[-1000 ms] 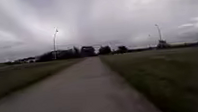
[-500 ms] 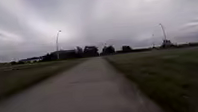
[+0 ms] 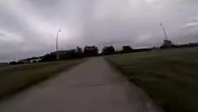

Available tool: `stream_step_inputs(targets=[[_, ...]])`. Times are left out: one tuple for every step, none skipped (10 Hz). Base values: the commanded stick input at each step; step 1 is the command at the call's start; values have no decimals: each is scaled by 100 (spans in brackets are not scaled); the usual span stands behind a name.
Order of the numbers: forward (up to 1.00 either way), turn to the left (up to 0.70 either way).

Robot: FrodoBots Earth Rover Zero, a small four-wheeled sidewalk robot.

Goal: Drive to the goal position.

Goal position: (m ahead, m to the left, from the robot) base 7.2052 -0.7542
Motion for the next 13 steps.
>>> stream_step_inputs(targets=[[70, 0], [70, 0], [70, 0], [70, 0], [70, 0], [70, 0], [70, 0], [70, 0], [70, 0], [70, 0], [70, 0], [70, 0], [70, 0]])
